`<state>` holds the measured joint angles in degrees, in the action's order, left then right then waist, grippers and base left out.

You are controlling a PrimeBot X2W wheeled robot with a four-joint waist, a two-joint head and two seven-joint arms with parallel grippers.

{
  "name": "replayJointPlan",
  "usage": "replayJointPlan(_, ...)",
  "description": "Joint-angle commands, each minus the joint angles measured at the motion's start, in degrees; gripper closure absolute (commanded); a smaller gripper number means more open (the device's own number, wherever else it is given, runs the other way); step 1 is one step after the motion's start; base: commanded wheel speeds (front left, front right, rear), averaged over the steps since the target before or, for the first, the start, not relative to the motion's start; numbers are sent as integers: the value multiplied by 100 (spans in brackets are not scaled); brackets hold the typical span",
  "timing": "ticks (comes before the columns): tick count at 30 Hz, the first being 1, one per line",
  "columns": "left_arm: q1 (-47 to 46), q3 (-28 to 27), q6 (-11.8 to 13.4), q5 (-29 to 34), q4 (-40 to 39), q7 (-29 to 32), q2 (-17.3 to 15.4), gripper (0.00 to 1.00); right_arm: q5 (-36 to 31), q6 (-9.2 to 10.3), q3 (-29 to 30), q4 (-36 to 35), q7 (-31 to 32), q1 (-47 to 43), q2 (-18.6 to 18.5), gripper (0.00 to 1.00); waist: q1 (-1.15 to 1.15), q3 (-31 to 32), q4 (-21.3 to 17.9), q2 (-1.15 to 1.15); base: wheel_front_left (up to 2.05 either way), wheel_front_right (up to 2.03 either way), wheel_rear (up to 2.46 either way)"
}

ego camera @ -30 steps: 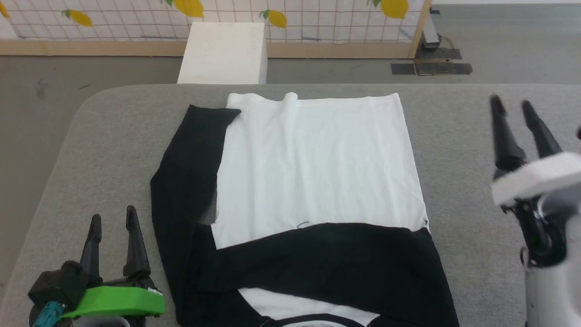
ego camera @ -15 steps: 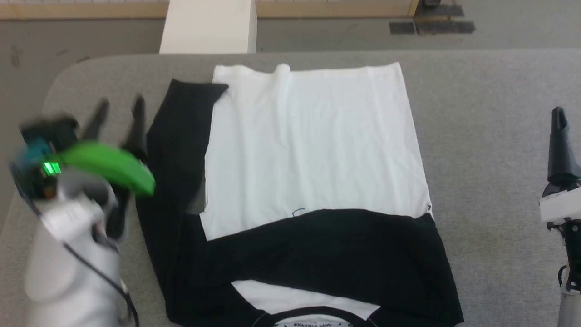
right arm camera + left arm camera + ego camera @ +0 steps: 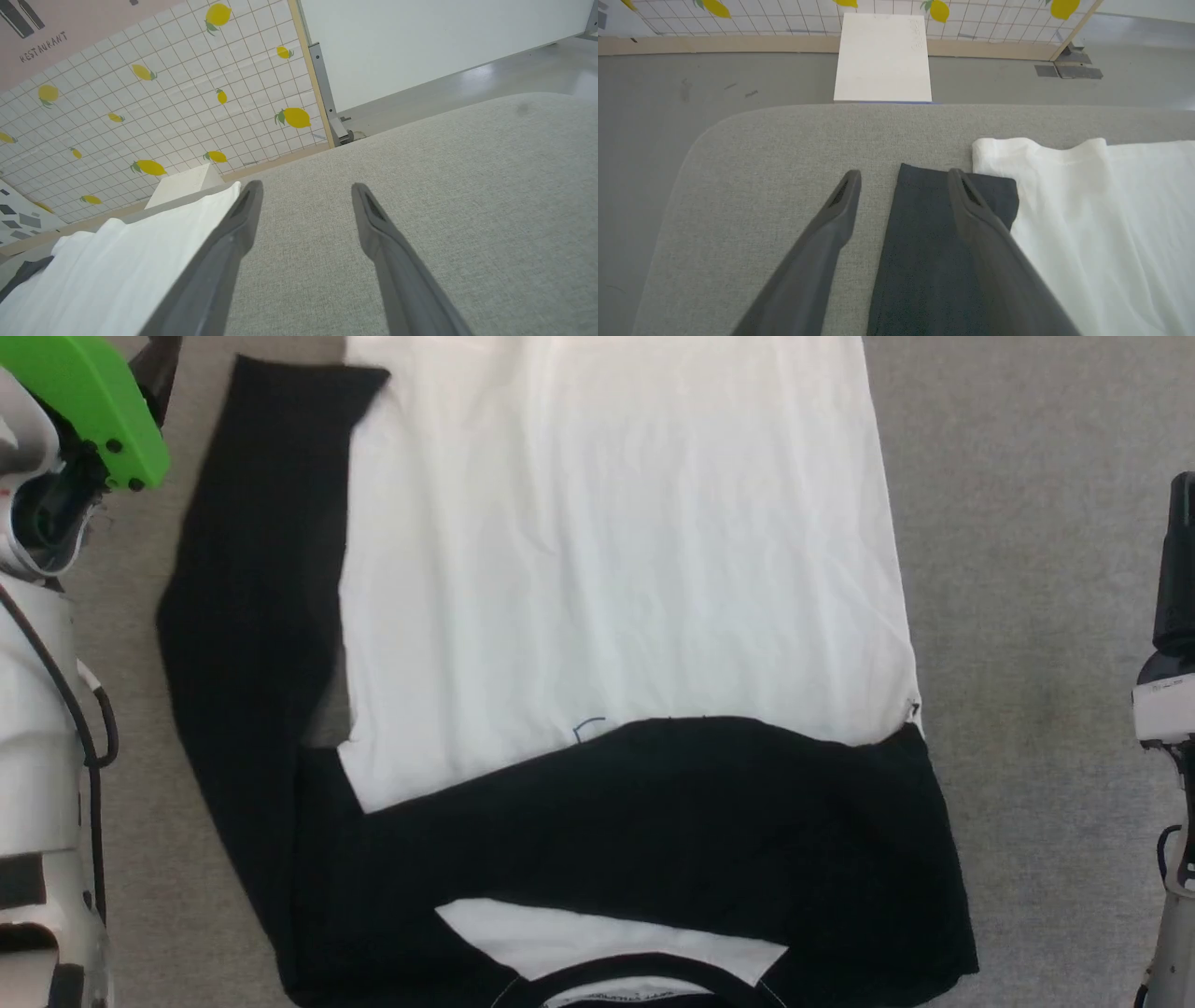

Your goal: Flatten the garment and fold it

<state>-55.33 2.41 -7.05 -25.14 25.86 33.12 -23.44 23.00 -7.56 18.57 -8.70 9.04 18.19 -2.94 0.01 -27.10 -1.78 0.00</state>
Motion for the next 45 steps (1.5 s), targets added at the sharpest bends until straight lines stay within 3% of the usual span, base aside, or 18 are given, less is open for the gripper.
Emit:
replayJointPlan(1, -100, 53, -33, -93, 76, 147, -50, 0, 55, 8, -22, 34, -65, 94, 6, 0, -1, -600, -217, 0, 0, 0, 0)
replayJointPlan(7, -202, 239, -34, -82, 189, 501, -181, 0, 101, 8, -65, 69, -135, 137, 6, 0, -1, -822, -298, 0, 0, 0, 0)
replayJointPlan(19, -108, 422, 132, 167, 328, 612, -402, 0, 172, 8, -72, 66, -176, 109, 6, 0, -1, -1105, -350, 0, 0, 0, 0)
replayJointPlan(21, -94, 449, 116, 165, 303, 528, -407, 96, 184, 8, -80, 77, -190, 111, 6, 0, -1, -1118, -350, 0, 0, 0, 0)
replayJointPlan(22, -77, 450, 116, 157, 315, 503, -406, 100, 185, 8, -82, 83, -194, 113, 6, 0, -1, -1118, -348, 0, 0, 0, 0)
replayJointPlan(26, -30, 323, 237, 76, 328, 225, -350, 100, 166, 8, -78, 114, -193, 107, 6, 0, -1, -1050, -305, 0, 0, 0, 0)
replayJointPlan(31, 4, -365, 464, -504, 288, -585, -71, 100, 150, 8, -88, 185, -191, 77, 6, 0, -1, -804, -187, 0, 0, 0, 0)
replayJointPlan(45, 1033, -1624, 344, -1349, 707, -1807, -268, 100, 36, 8, 80, 387, -55, -227, 6, 0, -1, 565, 480, 0, 0, 0, 0)
